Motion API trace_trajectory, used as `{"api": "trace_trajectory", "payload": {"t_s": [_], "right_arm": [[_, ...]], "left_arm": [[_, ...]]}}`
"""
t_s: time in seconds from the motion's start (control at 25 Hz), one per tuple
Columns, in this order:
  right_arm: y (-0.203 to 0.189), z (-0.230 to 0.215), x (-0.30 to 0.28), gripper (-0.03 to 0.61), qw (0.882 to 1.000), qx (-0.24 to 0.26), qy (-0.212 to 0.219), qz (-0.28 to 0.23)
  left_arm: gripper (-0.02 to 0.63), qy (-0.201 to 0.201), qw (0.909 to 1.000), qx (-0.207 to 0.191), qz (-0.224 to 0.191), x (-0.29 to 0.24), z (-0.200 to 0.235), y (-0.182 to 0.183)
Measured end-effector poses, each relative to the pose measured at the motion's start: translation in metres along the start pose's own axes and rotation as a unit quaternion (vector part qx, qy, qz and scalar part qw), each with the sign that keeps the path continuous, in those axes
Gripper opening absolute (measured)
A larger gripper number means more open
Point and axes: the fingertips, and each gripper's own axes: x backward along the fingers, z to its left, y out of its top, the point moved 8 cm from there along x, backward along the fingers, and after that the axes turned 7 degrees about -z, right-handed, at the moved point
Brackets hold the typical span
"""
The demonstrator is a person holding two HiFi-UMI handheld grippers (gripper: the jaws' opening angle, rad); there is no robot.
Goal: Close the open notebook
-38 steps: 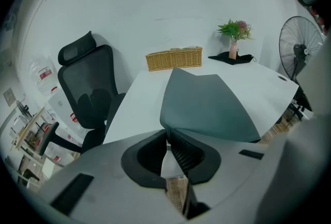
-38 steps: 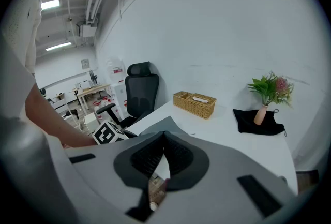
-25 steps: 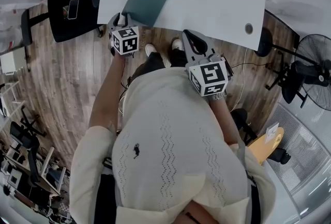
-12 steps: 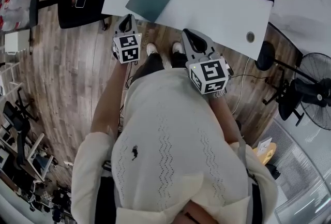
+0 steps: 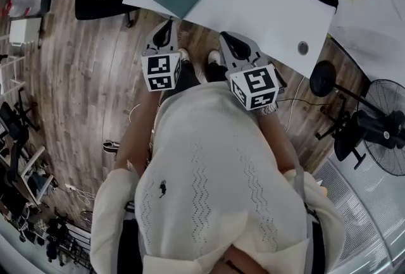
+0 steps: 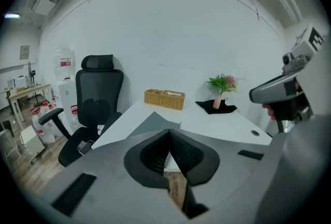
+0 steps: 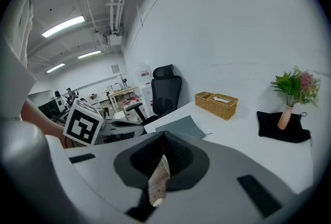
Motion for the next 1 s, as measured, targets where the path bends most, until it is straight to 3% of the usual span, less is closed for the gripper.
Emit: {"api": "trace_trajectory", "payload": {"t_s": [0.24, 0.68, 1.0], "right_arm": [[-0.006, -0.009, 0.011, 0.0, 1.0, 0.006, 0.03, -0.001], [-0.015, -0.022, 0.025, 0.0, 0.996, 0.029, 0.081, -0.001], [-0.008, -0.03, 0.032, 0.0, 0.994, 0.044, 0.102, -0.019]], "left_arm": [[0.012, -0.006, 0.9996, 0.015, -0.024, 0.023, -0.039, 0.008], [0.012, 0.029, 0.9962, 0.049, -0.066, 0.057, -0.077, 0.006], [0.012, 0.041, 0.9928, 0.043, -0.104, 0.071, -0.095, 0.021]]}}
